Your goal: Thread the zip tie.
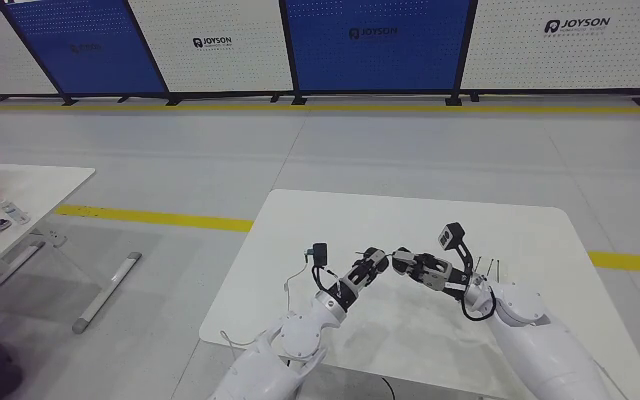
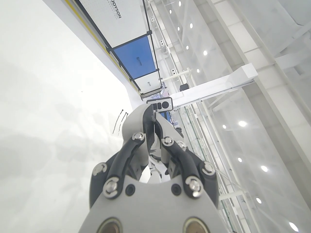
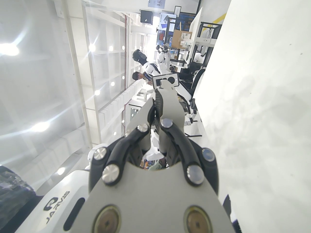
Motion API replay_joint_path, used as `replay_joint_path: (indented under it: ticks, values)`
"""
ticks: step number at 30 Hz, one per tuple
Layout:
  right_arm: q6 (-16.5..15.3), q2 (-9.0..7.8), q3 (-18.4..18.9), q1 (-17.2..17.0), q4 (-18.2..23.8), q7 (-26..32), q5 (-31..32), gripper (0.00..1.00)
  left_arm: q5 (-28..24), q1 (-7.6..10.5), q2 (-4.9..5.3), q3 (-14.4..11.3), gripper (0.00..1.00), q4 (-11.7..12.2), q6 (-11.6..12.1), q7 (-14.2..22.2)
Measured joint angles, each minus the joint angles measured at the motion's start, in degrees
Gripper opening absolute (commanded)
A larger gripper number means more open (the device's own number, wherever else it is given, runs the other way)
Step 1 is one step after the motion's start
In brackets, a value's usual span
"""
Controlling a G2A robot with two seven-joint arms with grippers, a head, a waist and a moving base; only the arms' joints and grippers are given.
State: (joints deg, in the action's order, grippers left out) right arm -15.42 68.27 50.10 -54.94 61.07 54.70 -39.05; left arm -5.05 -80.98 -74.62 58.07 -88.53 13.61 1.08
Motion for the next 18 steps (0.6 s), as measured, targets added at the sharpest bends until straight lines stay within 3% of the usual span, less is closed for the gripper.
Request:
replay_joint_path:
  ticks: [8,18]
  values:
    - [2.76,-0.27,1.90,-1.03,1.20,-0.19,0.80,1.00,-0.15,-0.16,0.01,0.46,0.00,-0.48,-0.14,0.21]
    - [3.13,-1.62,7.75,-4.31,2.41,-0.57,-0.24,1.00,1.63,-3.08,0.66,3.84,0.00,-3.13,0.53,-2.15]
